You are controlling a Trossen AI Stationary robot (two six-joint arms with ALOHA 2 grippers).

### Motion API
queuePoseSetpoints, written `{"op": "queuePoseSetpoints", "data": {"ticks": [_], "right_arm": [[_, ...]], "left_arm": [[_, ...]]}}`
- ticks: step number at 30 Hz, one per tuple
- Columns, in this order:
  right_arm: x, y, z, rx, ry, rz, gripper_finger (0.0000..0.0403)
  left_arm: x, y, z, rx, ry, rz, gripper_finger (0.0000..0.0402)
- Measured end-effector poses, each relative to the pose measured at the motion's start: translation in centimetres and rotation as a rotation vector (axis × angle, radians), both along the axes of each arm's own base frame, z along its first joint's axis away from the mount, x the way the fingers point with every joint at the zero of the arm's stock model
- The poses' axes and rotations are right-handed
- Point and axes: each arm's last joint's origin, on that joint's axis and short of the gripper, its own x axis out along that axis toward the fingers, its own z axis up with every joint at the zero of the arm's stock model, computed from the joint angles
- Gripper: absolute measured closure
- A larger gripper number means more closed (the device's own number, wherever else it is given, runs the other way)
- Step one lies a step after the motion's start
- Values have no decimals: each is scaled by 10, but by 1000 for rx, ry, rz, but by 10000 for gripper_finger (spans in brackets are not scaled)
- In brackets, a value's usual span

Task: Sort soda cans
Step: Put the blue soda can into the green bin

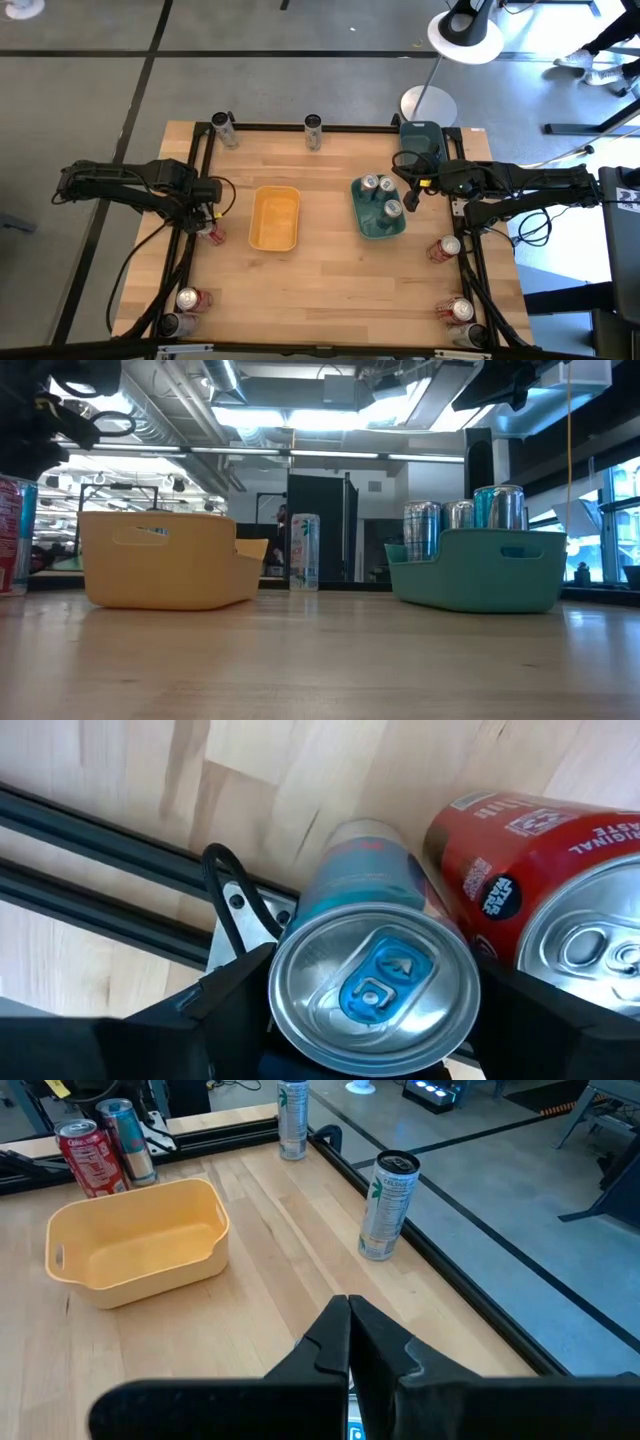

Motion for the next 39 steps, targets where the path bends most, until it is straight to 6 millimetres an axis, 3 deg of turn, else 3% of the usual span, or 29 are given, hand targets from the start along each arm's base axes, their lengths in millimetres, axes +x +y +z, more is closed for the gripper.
{"op": "queuePoseSetpoints", "data": {"ticks": [7, 15, 22, 32, 39], "right_arm": [[0, 0, 0, 2, 0, 0, 397], [0, 0, 0, 9, 1, 13, 397], [0, 0, 0, 9, 1, 12, 397], [0, -1, 0, -26, 2, -37, 397], [0, -1, 0, -28, -1, -41, 397]], "left_arm": [[8, 0, 0, 7, -77, -40, 124], [6, 1, 0, 14, -57, -66, 171], [7, 1, 2, 27, -64, -59, 173], [13, 6, 39, 197, -216, -38, 172], [22, 8, 79, 279, -463, 44, 171]]}}
